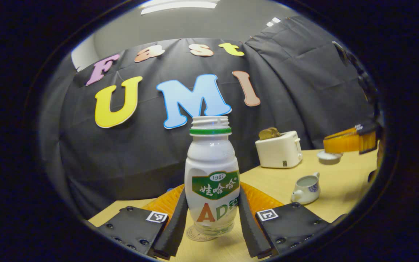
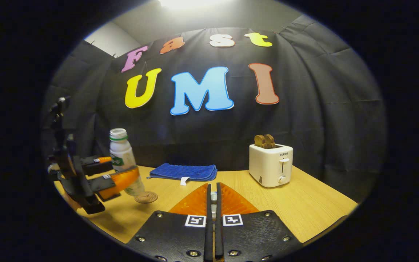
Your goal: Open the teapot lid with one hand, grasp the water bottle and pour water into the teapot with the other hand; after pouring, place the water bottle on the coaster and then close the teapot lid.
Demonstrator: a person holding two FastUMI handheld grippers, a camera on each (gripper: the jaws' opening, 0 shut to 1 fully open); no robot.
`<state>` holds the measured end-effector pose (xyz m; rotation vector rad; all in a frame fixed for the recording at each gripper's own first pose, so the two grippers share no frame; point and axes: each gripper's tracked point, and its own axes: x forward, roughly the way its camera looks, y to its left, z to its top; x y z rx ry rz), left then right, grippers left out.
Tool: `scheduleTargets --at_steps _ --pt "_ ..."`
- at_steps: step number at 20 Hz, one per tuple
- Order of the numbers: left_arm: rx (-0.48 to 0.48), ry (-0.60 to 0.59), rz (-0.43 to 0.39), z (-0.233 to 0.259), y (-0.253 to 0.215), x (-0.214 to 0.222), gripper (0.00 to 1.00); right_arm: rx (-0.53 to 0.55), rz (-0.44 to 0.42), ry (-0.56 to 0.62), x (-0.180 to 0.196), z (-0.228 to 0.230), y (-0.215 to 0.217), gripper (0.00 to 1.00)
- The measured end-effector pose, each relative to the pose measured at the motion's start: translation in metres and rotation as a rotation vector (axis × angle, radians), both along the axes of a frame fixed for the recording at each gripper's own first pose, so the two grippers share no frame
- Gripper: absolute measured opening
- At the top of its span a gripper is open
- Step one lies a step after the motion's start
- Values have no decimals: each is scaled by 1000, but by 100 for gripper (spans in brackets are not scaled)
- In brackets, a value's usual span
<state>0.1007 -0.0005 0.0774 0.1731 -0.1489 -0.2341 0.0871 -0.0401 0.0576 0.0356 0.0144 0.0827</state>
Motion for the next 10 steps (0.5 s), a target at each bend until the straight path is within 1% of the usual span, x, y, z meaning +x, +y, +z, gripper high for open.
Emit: scheduleTargets --at_steps 1,2,3,4,5,8,10 --pt "-48 5 -3 4 9 4 74 -18 -13 12 17 -7 2 2" --pt "-94 7 2 4 20 5 74 -35 -23 26 27 -14 4 2" --pt "-127 11 9 5 29 7 79 -56 -29 40 35 -19 5 2" --pt "-169 29 18 1 38 11 74 -74 -37 54 41 -25 5 2" --pt "-194 40 20 0 42 13 79 -75 -37 59 44 -28 6 3" --pt "-224 31 58 2 58 19 79 -62 -37 72 47 -36 5 3" --pt "-255 35 64 1 63 18 79 -68 -45 81 50 -41 2 3"
